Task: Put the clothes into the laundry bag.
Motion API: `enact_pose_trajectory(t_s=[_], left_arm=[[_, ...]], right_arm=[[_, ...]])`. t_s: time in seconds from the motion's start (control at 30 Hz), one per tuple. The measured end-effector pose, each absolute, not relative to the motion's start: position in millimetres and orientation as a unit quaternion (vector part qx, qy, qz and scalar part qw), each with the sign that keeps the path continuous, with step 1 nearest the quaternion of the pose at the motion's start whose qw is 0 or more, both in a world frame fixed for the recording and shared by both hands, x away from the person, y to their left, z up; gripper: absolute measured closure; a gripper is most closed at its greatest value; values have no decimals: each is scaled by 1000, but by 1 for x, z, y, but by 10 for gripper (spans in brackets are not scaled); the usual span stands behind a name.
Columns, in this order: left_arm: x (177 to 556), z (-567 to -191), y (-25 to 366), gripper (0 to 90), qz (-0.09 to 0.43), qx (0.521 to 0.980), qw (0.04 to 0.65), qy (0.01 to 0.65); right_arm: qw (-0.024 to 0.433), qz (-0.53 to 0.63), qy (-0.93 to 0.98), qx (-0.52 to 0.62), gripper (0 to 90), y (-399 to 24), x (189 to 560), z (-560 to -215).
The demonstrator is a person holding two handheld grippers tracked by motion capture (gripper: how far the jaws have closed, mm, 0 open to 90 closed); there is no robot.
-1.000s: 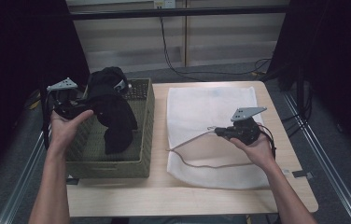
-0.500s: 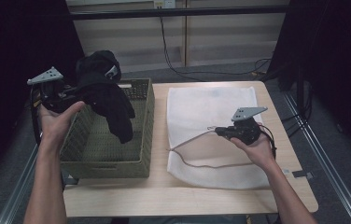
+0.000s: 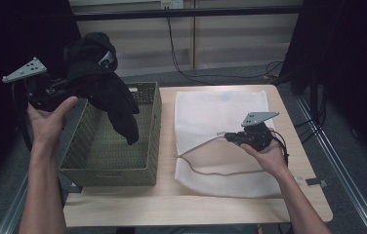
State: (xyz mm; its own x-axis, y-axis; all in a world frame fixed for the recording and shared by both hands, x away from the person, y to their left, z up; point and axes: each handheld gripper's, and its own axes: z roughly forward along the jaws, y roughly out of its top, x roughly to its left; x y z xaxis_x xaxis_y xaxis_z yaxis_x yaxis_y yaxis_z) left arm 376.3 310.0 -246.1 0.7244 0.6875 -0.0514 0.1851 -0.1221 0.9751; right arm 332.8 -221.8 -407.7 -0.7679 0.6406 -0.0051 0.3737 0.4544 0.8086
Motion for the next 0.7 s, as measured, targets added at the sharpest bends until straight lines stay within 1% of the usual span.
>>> enact_pose_trajectory(t_s=[0.23, 0.47, 0.7], left_arm=[[366, -231, 315, 681, 228, 701, 606, 299], [351, -209, 323, 682, 242, 671, 637, 292], [342, -198, 327, 681, 254, 663, 646, 281]], right_arm=[[156, 427, 837, 303, 900, -222, 333, -408], [156, 428, 837, 304, 900, -222, 333, -408], [158, 429, 835, 305, 900, -223, 333, -407]])
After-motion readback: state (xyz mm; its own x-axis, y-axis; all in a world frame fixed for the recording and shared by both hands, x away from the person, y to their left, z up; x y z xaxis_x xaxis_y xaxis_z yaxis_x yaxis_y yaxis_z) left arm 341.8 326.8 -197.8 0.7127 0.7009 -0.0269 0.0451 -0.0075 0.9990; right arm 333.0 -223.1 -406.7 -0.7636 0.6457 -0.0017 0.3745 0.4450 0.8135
